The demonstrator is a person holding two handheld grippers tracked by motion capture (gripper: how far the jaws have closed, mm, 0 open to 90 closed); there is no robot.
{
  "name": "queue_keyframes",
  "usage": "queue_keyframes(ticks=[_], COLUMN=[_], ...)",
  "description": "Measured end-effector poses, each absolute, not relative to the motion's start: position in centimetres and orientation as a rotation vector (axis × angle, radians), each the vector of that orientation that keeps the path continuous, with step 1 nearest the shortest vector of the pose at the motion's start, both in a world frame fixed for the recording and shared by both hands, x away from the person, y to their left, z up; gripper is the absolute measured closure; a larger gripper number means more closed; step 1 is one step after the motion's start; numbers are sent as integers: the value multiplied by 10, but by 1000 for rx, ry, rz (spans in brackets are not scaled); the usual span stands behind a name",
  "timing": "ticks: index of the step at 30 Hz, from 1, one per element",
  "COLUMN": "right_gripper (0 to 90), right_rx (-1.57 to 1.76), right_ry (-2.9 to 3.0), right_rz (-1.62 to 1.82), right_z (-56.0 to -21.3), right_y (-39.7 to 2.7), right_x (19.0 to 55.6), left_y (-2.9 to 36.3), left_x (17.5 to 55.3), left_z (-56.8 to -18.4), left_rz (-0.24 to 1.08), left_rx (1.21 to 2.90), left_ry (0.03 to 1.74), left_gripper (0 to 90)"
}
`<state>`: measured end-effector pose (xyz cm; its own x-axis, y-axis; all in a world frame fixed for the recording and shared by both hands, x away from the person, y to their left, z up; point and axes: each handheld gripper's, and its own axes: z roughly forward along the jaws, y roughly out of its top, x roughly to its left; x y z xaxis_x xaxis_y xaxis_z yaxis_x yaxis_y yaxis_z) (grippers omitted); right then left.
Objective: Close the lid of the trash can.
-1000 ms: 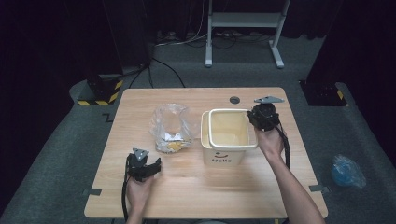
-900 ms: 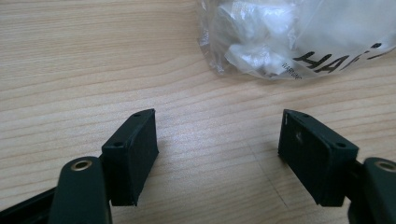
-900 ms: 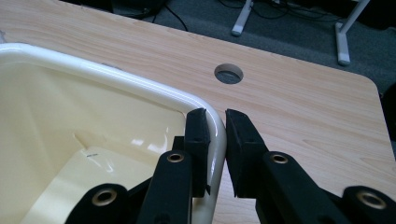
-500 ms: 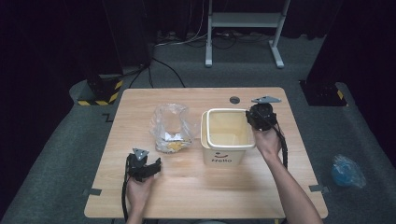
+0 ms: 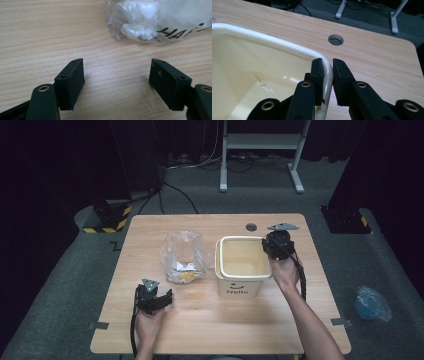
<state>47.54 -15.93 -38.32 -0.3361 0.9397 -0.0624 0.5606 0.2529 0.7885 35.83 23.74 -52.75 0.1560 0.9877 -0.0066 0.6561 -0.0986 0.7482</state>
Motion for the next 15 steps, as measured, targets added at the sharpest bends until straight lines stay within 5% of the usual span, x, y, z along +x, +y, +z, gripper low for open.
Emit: queue_keyframes(ticks=[15], right_gripper=[792], right_rx=[1349], right_ry=[1985], right_rz=[918], right_z=[-383], right_y=[-156], right_x=[474], left_y=[237], left_x=[358], left_z=[-528], left_rz=[696], left_rx=[1825], left_ry=[1565], left_gripper=[283])
